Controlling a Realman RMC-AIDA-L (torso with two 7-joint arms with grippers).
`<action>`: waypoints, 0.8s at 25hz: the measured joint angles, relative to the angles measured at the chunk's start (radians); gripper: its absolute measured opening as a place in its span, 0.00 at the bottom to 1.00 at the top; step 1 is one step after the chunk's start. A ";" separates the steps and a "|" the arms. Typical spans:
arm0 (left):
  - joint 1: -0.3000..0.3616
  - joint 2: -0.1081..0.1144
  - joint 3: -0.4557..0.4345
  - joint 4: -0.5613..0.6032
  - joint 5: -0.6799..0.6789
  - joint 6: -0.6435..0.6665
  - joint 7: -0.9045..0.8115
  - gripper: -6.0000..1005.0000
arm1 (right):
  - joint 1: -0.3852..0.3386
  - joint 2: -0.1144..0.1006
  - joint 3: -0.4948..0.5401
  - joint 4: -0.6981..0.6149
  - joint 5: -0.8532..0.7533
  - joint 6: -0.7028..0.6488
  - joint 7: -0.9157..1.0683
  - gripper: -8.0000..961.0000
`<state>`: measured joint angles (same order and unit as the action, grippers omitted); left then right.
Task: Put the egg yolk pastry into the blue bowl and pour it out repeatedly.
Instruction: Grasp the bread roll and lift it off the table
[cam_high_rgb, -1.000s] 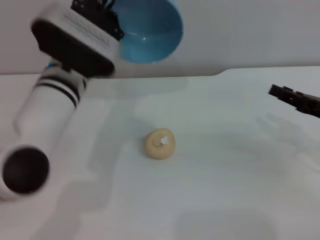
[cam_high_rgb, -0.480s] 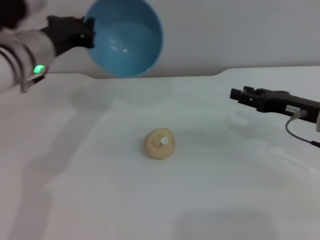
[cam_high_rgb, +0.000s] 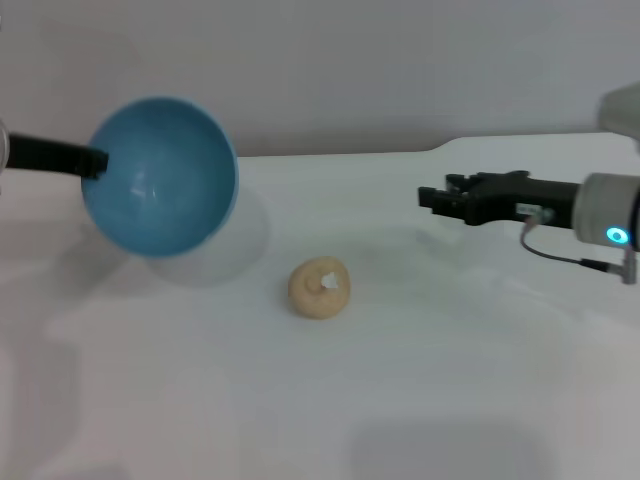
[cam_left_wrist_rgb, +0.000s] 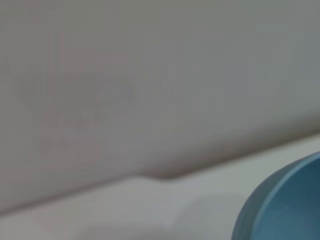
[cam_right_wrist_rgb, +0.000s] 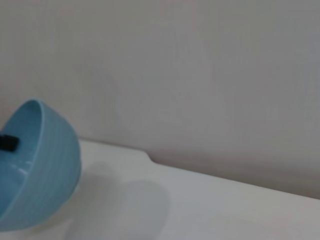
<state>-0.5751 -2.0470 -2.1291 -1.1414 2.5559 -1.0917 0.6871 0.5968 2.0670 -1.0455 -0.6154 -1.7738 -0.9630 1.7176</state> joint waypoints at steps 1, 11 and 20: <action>0.000 0.002 -0.002 -0.002 0.004 -0.021 -0.002 0.00 | 0.017 0.000 -0.021 0.008 -0.008 0.022 0.007 0.51; 0.002 0.007 -0.006 -0.045 0.013 -0.226 -0.057 0.01 | 0.219 0.005 -0.200 0.168 -0.038 0.178 0.063 0.51; 0.004 0.006 0.001 -0.113 0.117 -0.331 -0.154 0.02 | 0.236 0.012 -0.329 0.198 -0.032 0.181 0.148 0.51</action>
<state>-0.5708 -2.0409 -2.1282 -1.2548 2.6731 -1.4224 0.5330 0.8329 2.0785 -1.3741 -0.4173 -1.8056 -0.7825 1.8657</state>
